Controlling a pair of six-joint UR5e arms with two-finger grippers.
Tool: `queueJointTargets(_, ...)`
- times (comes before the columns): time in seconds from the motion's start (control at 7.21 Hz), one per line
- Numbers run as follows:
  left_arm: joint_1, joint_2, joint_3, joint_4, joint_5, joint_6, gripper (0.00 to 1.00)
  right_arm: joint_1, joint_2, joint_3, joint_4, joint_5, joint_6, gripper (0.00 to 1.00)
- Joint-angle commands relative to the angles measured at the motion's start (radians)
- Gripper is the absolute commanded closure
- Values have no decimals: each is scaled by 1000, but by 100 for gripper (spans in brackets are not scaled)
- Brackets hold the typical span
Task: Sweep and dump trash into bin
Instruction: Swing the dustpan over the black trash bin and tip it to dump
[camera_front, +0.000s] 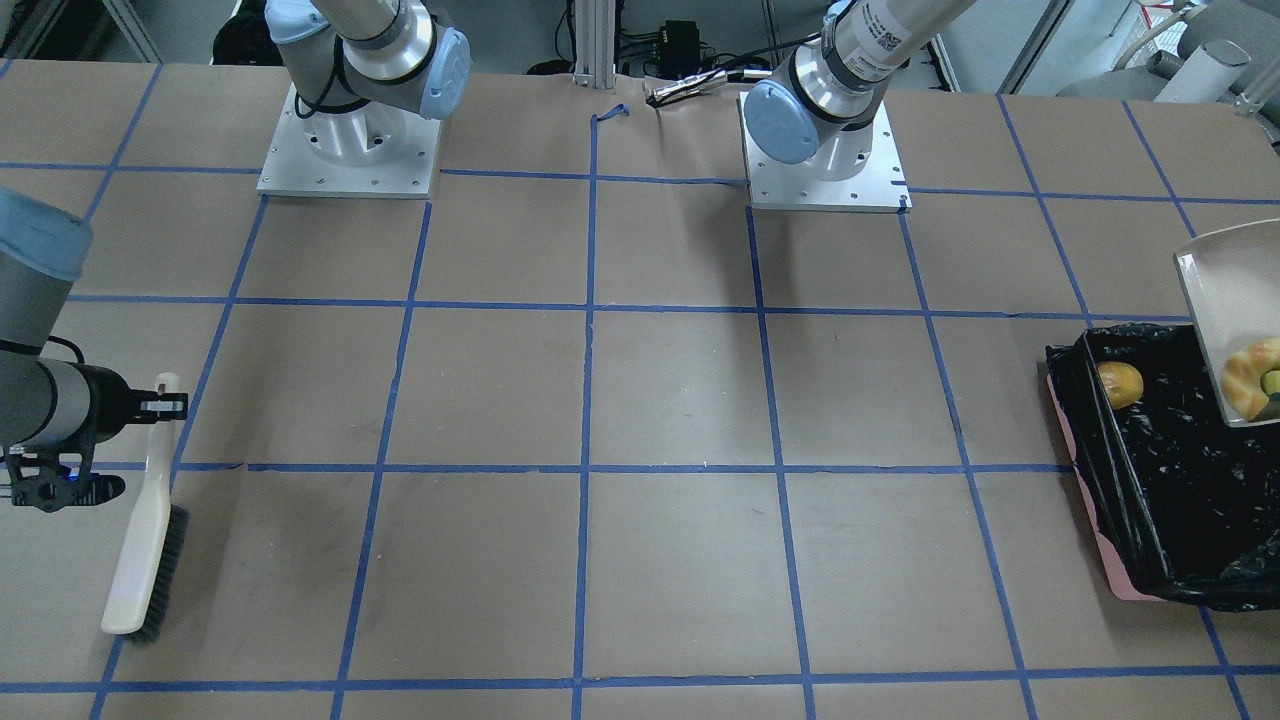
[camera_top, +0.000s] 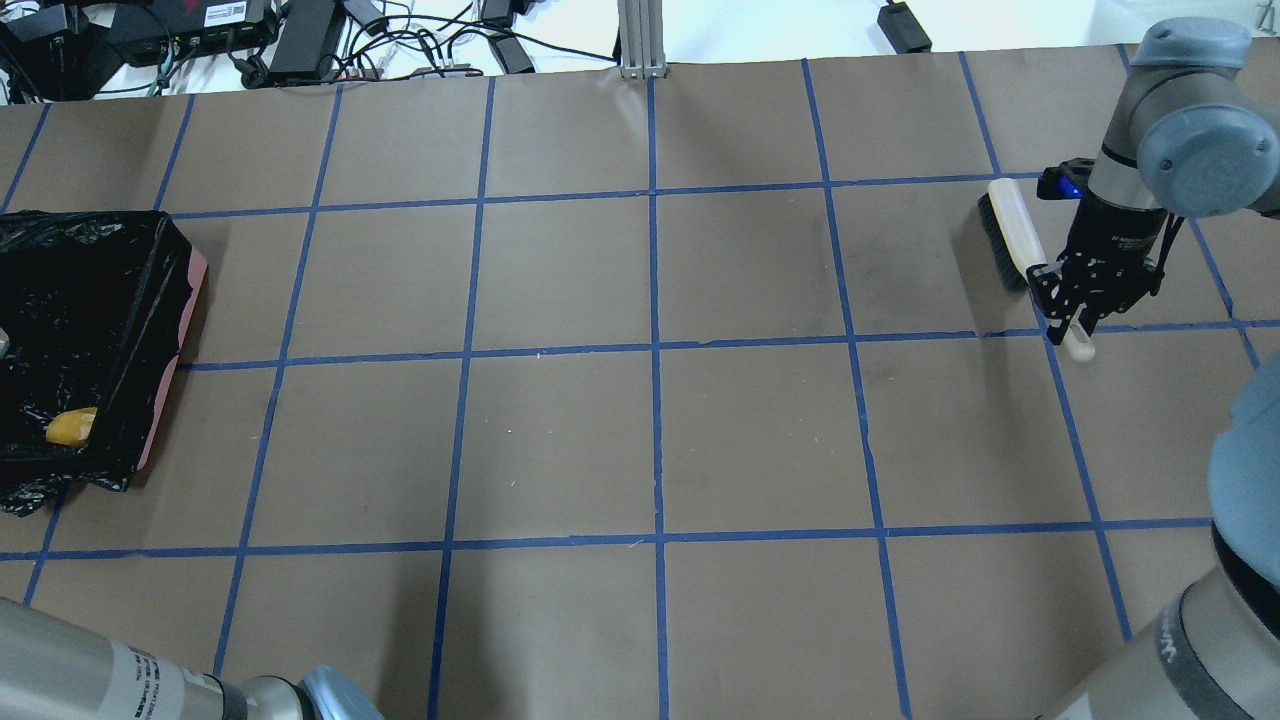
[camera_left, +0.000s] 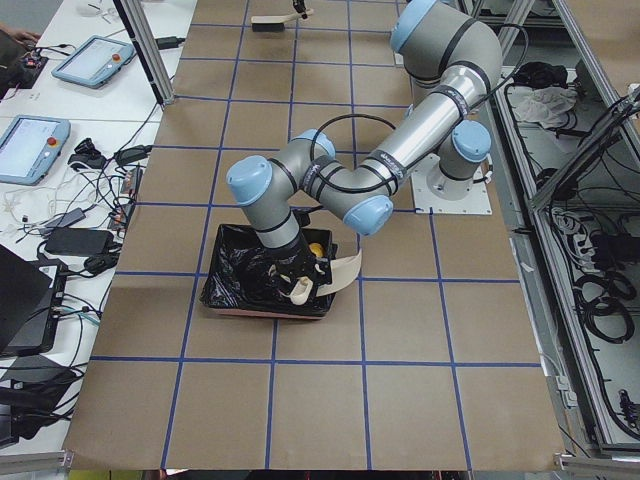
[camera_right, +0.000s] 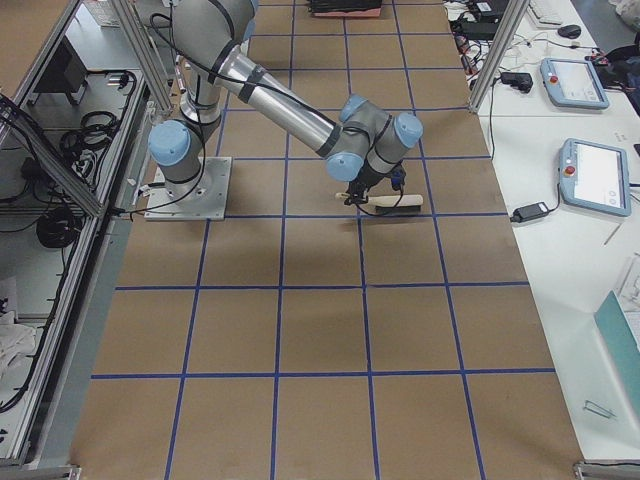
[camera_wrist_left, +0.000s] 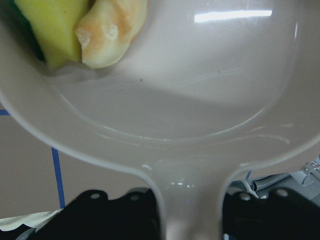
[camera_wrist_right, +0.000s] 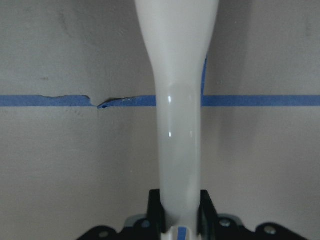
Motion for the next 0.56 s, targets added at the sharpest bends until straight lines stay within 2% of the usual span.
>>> queueJointTargets(0.0, -17, 19, -3, 3, 32, -11, 100, 0, 1, -2, 0, 0, -1, 39)
queueJointTargets(0.14, -38, 28, -6, 31, 58, -20, 100, 0, 1, -2, 0, 0, -1, 34)
queueJointTargets(0.42, -46, 38, -11, 37, 56, -10, 100, 0, 1, -3, 0, 2, 4, 32)
